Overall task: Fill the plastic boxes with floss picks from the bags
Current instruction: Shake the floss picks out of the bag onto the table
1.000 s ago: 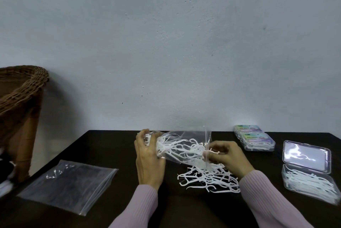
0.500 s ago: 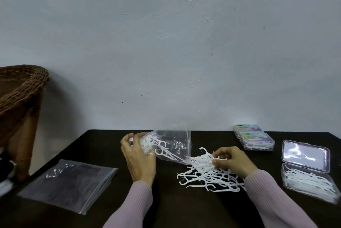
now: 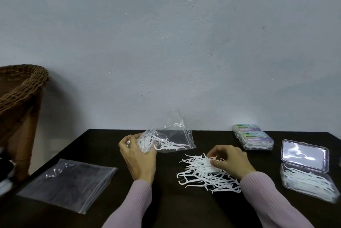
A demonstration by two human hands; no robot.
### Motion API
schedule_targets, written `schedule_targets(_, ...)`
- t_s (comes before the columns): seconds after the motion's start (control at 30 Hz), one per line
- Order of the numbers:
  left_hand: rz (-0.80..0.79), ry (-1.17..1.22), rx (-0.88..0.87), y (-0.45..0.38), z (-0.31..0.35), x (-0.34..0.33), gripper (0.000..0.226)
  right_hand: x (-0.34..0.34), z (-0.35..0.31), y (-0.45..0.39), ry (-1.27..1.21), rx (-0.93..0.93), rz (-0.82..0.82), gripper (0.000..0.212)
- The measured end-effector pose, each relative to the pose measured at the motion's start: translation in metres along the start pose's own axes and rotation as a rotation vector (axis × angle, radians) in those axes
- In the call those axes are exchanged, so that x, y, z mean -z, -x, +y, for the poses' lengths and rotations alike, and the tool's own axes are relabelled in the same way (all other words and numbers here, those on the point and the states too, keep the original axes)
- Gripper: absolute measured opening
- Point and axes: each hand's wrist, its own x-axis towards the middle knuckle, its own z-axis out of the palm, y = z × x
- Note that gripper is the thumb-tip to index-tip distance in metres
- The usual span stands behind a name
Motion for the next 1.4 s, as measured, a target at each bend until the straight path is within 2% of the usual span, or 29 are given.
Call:
schedule_targets(0.07, 0.002, 0.004, -0.014, 0.001, 0.001, 0.000, 0.044, 0.001, -0.002, 0.000, -0.055, 0.057, 0.069, 0.018)
schedule_targets(0.13, -0.001, -0.004, -0.036, 0.002, 0.002, 0.000, 0.047, 0.003, -0.007, 0.002, -0.348, 0.119, 0.116, 0.011)
schedule_targets(0.17, -0.003, -0.010, -0.059, 0.003, 0.002, 0.000, 0.048, 0.005, -0.011, 0.003, -0.521, 0.136, 0.094, 0.005)
schedule_targets(0.23, -0.009, -0.026, -0.126, 0.006, 0.004, 0.000, 0.050, 0.008, -0.020, 0.006, -0.814, 0.127, -0.026, 0.009)
schedule_targets(0.33, -0.026, -0.058, -0.281, 0.012, 0.006, -0.001, 0.053, 0.005, -0.030, 0.009, -0.995, 0.083, -0.203, 0.019)
schedule_targets(0.47, -0.073, -0.063, -0.489, 0.017, 0.008, -0.004, 0.056, -0.001, -0.030, 0.008, -0.959, 0.050, -0.294, 0.023)
schedule_targets(0.6, -0.135, -0.083, -0.672, 0.018, 0.008, -0.005, 0.066, 0.002, -0.023, 0.005, -0.663, 0.098, -0.326, 0.039)
schedule_targets(0.7, -0.165, -0.109, -0.764, 0.018, 0.010, -0.003, 0.077, 0.002, -0.018, 0.003, -0.547, 0.125, -0.340, 0.040)
schedule_targets(0.8, -0.176, -0.149, -0.848, 0.017, 0.011, -0.003, 0.081, 0.001, -0.016, 0.004, -0.484, 0.166, -0.342, 0.025)
schedule_targets(0.9, -0.177, -0.165, -0.862, 0.015, 0.010, -0.003, 0.081, 0.000, -0.015, 0.005, -0.426, 0.182, -0.352, 0.012)
schedule_targets(1.03, -0.159, -0.162, -0.809, 0.011, 0.006, -0.002, 0.079, 0.002, -0.011, 0.007, -0.542, 0.109, -0.367, 0.022)
schedule_targets(1.17, -0.129, -0.165, -0.749, 0.008, 0.001, -0.003, 0.075, 0.008, -0.008, 0.007, -0.586, 0.124, -0.374, 0.013)
schedule_targets(1.27, -0.101, -0.172, -0.720, 0.007, -0.001, -0.003, 0.073, 0.009, -0.006, 0.006, -0.572, 0.122, -0.283, 0.015)
schedule_targets(1.4, -0.054, -0.169, -0.656, 0.004, -0.003, -0.003, 0.067, 0.011, -0.003, 0.004, -0.528, 0.148, -0.077, 0.011)
